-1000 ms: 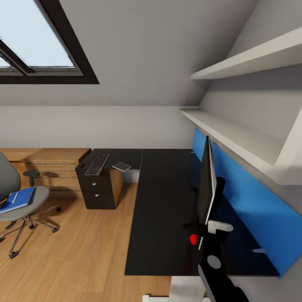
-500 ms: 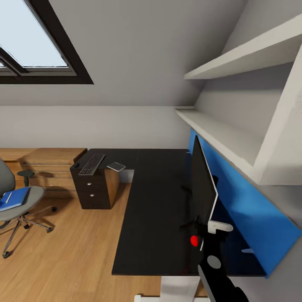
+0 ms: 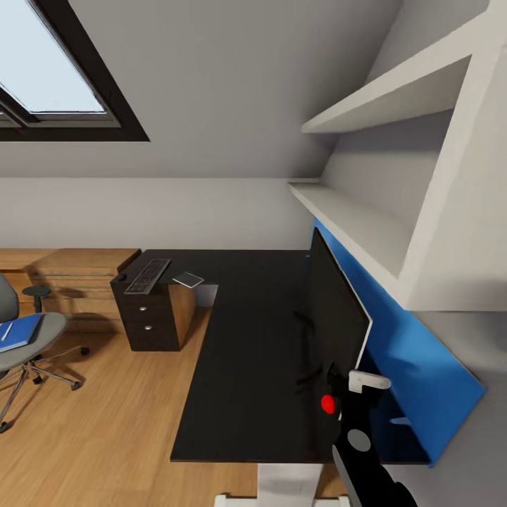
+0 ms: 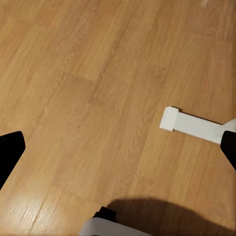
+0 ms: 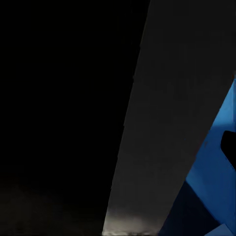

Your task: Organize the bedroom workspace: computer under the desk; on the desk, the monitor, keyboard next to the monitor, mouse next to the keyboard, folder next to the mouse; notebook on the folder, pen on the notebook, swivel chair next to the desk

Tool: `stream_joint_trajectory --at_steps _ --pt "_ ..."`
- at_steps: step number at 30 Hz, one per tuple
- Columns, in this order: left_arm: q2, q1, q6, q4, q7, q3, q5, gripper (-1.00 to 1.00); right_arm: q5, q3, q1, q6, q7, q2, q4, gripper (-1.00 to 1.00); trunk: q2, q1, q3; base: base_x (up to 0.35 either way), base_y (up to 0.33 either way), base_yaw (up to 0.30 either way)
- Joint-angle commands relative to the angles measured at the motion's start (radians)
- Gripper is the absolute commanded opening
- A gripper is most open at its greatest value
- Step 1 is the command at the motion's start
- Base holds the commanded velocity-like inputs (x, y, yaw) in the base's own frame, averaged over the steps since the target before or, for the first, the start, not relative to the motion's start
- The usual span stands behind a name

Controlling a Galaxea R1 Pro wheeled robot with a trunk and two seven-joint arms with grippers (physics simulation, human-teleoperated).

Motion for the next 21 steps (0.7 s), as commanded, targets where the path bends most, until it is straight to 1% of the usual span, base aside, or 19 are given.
stream_joint_trajectory --at_steps 1,12,21 --pt "0.001 0.000 -0.007 -0.001 0.004 -0.004 0.011 1.00 0.004 0.000 -0.001 0.001 -0.006 0.000 0.001 1.00 -0.002 0.001 -0.002 0.000 -0.055 0.000" --pt "0.001 0.000 -0.007 -0.001 0.004 -0.004 0.011 1.00 0.004 0.000 -0.001 0.000 -0.006 0.000 0.001 1.00 -0.002 0.001 -0.002 0.000 -0.012 0.000" --pt "0.000 0.000 -0.007 -0.001 0.004 -0.004 0.011 1.00 0.005 0.000 -0.001 -0.001 -0.006 0.001 0.019 1.00 -0.002 0.001 -0.002 -0.008 0.000 0.000"
